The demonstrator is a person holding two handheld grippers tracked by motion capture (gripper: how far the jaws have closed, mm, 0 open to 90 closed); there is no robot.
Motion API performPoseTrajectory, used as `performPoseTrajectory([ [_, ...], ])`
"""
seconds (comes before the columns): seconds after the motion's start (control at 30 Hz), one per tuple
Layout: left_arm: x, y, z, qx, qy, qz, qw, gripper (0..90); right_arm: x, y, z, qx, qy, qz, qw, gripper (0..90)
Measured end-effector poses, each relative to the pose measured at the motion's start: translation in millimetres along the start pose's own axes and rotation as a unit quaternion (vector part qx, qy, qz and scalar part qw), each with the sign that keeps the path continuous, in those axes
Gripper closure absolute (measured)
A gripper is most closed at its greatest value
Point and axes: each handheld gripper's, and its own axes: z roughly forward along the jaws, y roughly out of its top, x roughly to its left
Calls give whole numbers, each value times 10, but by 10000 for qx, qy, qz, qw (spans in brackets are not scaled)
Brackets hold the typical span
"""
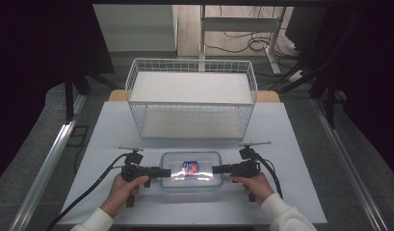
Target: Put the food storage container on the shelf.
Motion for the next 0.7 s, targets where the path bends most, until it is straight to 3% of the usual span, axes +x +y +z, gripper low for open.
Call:
performPoseTrajectory([
  [0.5, -150, -75, -114, -144, 107, 197, 9996, 446, 139, -106, -125, -215, -78, -115, 9997, 506],
  [0.7, -164, -84, -167, -243, 35, 193, 9995, 483, 163, -121, -138, -252, -63, -114, 9996, 512],
])
